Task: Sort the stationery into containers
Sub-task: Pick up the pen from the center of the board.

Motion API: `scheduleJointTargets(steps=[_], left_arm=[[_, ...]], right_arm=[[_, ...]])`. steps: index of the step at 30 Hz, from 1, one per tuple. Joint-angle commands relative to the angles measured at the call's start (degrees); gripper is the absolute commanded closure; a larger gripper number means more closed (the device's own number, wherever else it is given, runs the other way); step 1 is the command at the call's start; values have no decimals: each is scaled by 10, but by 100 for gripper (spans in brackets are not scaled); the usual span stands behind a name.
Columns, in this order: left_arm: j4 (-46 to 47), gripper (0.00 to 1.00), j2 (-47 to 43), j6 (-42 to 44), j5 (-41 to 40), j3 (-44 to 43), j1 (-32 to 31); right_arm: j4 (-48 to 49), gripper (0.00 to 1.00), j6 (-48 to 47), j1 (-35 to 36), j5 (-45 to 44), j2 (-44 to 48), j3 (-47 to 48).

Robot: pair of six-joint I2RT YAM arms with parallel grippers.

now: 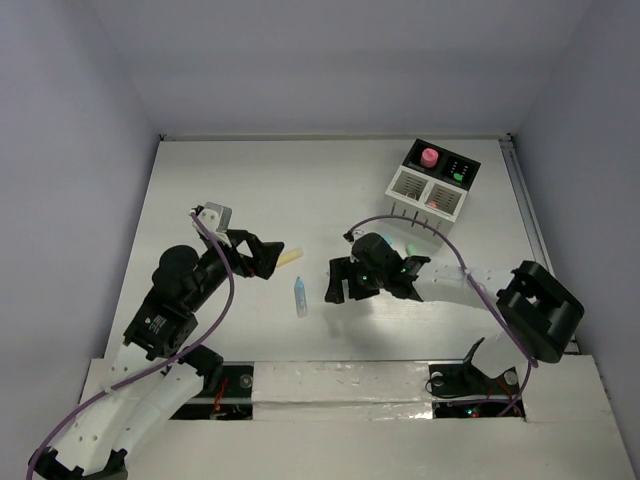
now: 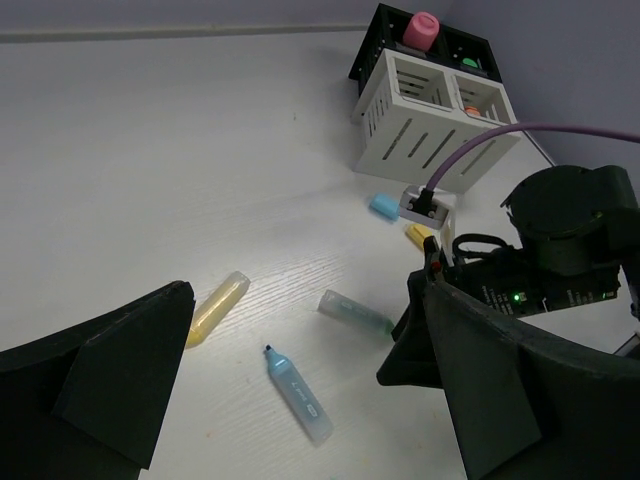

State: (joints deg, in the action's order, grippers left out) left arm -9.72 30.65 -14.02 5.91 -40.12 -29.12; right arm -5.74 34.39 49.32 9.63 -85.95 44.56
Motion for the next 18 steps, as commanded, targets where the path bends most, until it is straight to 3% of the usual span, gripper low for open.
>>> scheduleJointTargets(steps=[1, 7, 10, 18], left_arm=[[15, 1, 0, 0, -4, -11, 2], [15, 1, 4, 0, -2, -11, 2], [15, 1, 5, 0, -3, -11, 2], [15, 1, 3, 0, -2, -11, 2]], right_arm=[[78, 17, 48, 6, 14, -19, -11], [111, 17, 80, 6, -14, -47, -27], [93, 17, 82, 6, -75, -39, -28], [66, 16, 53, -32, -133, -66, 5]])
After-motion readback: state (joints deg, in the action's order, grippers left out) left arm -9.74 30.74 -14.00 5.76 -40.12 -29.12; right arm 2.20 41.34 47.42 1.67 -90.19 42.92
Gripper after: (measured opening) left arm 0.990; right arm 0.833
